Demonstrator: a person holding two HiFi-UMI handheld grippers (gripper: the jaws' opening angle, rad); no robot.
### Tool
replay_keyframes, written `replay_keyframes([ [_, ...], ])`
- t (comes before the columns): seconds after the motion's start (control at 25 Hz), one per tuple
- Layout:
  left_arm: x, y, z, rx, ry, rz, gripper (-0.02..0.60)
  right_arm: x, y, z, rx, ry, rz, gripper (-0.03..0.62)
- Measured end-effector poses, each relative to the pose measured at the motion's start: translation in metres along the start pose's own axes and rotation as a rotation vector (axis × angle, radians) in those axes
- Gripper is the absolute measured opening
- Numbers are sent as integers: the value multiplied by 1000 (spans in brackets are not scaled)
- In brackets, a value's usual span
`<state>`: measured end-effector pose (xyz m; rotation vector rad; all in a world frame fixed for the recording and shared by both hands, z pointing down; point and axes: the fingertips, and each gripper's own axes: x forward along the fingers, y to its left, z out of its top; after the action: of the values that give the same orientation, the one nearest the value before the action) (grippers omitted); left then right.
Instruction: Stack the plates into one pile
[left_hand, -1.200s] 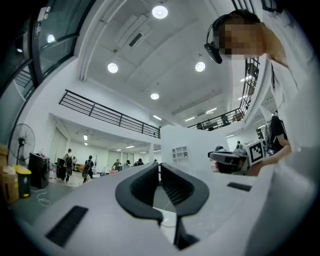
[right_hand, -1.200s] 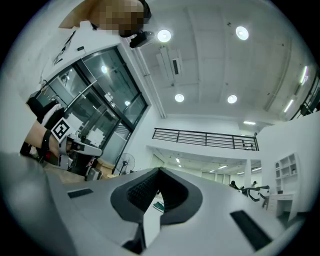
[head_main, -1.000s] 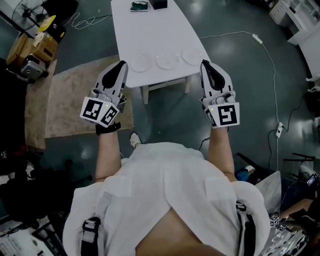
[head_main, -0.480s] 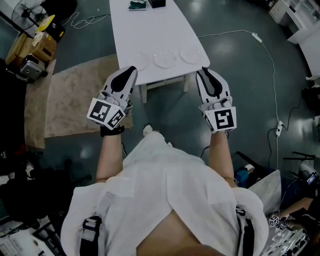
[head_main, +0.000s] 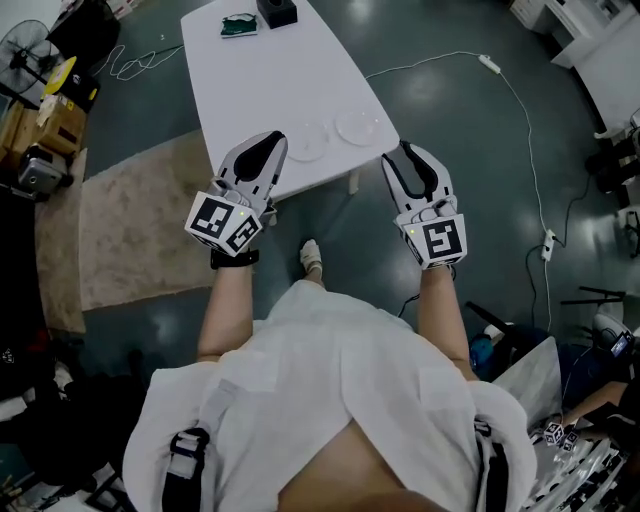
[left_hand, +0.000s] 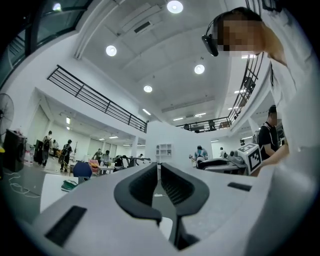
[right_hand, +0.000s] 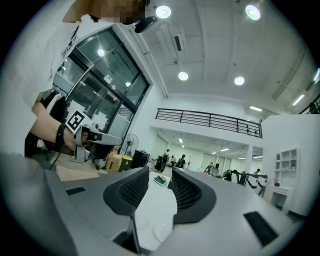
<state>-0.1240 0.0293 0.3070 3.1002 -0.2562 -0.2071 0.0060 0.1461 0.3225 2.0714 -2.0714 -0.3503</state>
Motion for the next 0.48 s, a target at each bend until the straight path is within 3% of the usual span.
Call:
replay_keyframes([
  [0.2, 56, 32, -18, 9, 32, -47, 23, 46, -28, -33, -16, 57, 32, 192],
  [0.48, 108, 77, -49, 25, 100, -87, 52, 110, -53, -69, -23, 127, 72, 204],
])
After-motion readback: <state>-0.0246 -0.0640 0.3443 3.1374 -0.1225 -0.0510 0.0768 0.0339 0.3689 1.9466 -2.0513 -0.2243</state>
